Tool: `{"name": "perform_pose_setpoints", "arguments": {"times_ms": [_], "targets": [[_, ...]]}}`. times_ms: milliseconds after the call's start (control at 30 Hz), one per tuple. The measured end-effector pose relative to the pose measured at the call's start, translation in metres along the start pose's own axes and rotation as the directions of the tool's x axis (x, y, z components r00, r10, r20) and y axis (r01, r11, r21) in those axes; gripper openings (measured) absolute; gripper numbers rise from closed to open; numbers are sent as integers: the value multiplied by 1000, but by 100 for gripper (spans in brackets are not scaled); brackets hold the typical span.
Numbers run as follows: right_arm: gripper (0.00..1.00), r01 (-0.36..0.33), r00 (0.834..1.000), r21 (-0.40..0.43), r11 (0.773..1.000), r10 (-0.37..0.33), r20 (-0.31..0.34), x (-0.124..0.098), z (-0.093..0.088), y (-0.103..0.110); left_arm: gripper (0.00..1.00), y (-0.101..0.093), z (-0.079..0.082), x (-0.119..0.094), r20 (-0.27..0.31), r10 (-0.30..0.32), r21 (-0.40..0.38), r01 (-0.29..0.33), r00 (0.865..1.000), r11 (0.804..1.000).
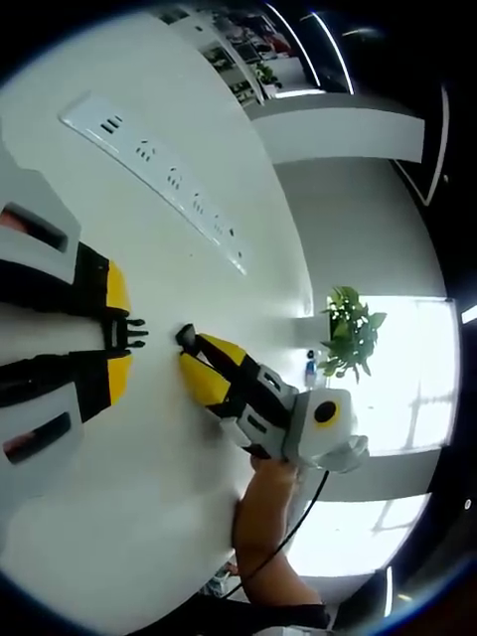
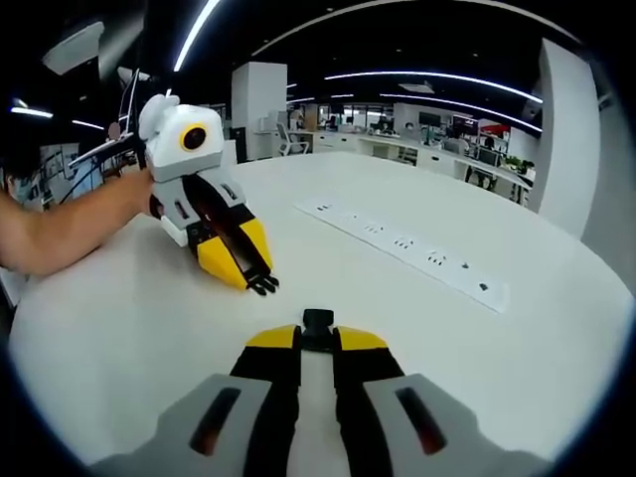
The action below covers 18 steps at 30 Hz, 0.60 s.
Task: Snap the two parts of the plastic buckle together until the buckle closes and remains connected.
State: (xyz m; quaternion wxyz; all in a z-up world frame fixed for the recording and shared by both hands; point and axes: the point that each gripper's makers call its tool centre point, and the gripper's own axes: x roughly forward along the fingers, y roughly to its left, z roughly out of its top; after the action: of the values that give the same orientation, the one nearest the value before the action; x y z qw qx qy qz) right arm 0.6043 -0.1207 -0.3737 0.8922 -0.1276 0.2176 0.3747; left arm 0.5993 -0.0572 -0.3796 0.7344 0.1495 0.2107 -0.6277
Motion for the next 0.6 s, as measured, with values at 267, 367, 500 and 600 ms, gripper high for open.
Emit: {"name": "perform_pose_setpoints", "arguments": {"times_ms": [267, 367, 500, 600], "targets": [[11, -1, 1000, -3, 1000, 1, 5, -1, -1, 3, 11, 1, 0, 2, 0, 15, -5, -15, 1000, 1000], [11, -1, 1000, -2, 1000, 1, 4, -1, -2, 4, 11, 3, 1, 3, -5, 28, -14, -29, 1000, 999], [10, -2, 1000, 3, 1000, 2, 2, 0, -1, 3, 11, 2, 1, 3, -13, 25, -32, -25, 1000, 999], [10, -12, 1000, 1, 1000, 12, -8, -1, -2, 5, 11, 0, 1, 3, -13, 17, -52, -17, 1000, 998]]}}
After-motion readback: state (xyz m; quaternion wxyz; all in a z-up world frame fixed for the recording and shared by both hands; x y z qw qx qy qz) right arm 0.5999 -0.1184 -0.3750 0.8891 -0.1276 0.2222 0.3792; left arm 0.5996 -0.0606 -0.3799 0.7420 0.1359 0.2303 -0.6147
